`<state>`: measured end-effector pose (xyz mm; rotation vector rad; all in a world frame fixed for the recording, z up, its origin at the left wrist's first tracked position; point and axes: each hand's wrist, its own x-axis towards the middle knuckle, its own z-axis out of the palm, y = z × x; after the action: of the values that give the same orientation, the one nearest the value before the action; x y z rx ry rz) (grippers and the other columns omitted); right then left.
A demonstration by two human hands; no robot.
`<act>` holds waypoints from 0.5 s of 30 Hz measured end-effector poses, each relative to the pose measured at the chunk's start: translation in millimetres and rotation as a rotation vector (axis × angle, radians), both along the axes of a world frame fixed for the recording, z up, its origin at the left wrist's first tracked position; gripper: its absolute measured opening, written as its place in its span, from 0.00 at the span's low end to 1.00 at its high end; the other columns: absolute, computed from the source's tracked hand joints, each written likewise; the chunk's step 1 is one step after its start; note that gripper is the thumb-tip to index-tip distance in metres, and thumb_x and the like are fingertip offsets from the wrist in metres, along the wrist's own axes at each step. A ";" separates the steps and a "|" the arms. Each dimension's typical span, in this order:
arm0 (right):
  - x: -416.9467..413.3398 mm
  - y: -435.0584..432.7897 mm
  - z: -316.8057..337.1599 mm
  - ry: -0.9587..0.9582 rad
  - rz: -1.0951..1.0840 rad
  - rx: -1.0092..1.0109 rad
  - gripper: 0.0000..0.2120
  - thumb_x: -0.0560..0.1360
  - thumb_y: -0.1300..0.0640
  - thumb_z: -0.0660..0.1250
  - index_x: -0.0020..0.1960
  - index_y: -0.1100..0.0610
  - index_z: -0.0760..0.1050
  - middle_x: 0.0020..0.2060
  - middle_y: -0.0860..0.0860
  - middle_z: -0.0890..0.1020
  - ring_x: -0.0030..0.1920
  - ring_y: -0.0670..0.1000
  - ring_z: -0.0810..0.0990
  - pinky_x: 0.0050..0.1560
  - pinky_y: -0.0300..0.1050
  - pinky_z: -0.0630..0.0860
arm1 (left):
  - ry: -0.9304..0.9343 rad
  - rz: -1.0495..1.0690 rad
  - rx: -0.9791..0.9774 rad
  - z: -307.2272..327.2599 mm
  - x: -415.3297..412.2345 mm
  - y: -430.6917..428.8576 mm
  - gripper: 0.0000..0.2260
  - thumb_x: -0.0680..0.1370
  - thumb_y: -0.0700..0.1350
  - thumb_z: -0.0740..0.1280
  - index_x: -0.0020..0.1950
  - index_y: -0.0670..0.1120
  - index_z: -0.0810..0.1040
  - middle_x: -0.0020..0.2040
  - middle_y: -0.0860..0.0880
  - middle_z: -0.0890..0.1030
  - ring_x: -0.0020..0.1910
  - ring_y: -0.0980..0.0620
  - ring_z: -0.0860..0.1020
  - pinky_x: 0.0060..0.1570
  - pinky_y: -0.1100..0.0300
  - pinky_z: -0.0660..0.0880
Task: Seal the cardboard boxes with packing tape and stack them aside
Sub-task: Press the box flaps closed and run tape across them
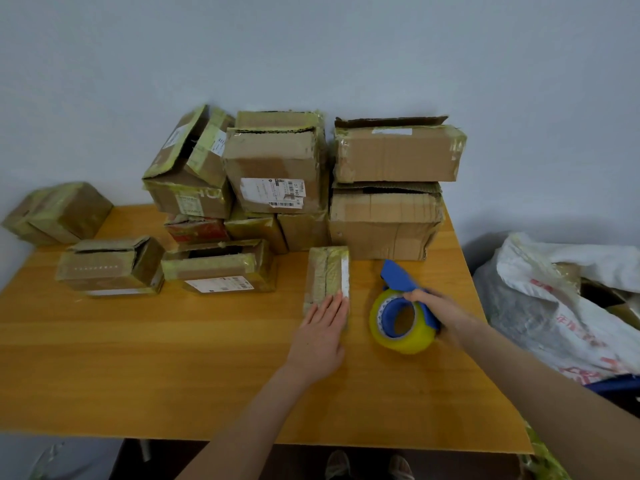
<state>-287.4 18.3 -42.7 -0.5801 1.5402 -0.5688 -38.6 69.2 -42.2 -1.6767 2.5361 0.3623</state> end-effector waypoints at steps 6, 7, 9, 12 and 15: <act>2.4 10.3 7.3 0.178 0.118 -0.024 0.26 0.76 0.37 0.64 0.66 0.53 0.72 0.57 0.55 0.79 0.54 0.56 0.77 0.54 0.53 0.75 | 0.323 0.160 -0.043 11.7 3.7 2.1 0.27 0.82 0.48 0.57 0.79 0.49 0.50 0.79 0.54 0.49 0.76 0.57 0.49 0.73 0.63 0.46; 2.7 9.2 13.1 0.302 0.192 -0.088 0.27 0.77 0.38 0.62 0.67 0.57 0.72 0.58 0.57 0.79 0.55 0.57 0.77 0.56 0.53 0.74 | 0.411 0.240 -0.080 14.5 7.4 3.8 0.26 0.82 0.47 0.58 0.78 0.50 0.52 0.78 0.54 0.52 0.76 0.58 0.53 0.71 0.63 0.50; 8.1 9.4 27.6 0.589 0.342 -0.255 0.29 0.79 0.41 0.60 0.69 0.62 0.71 0.60 0.60 0.78 0.57 0.59 0.77 0.59 0.56 0.74 | 0.543 0.426 -0.140 17.4 17.4 4.8 0.24 0.82 0.44 0.58 0.77 0.49 0.55 0.77 0.52 0.57 0.75 0.55 0.57 0.70 0.62 0.54; 42.5 18.8 45.5 0.734 0.441 -0.466 0.28 0.81 0.46 0.58 0.76 0.60 0.63 0.66 0.58 0.75 0.63 0.58 0.76 0.61 0.51 0.72 | 0.630 0.655 -0.106 16.7 28.1 2.2 0.25 0.82 0.45 0.59 0.78 0.44 0.54 0.78 0.48 0.58 0.76 0.51 0.57 0.73 0.58 0.56; 101.0 31.2 42.3 0.641 0.568 -0.490 0.28 0.83 0.48 0.56 0.78 0.59 0.54 0.55 0.55 0.81 0.54 0.52 0.81 0.53 0.47 0.77 | 0.635 0.699 0.015 15.4 21.4 -4.0 0.27 0.82 0.47 0.58 0.78 0.43 0.52 0.76 0.45 0.62 0.73 0.48 0.64 0.68 0.57 0.65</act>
<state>-186.4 49.4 -0.4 -1.6372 1.7101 -0.3208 -17.1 65.2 -26.8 -2.7555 2.1320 1.1030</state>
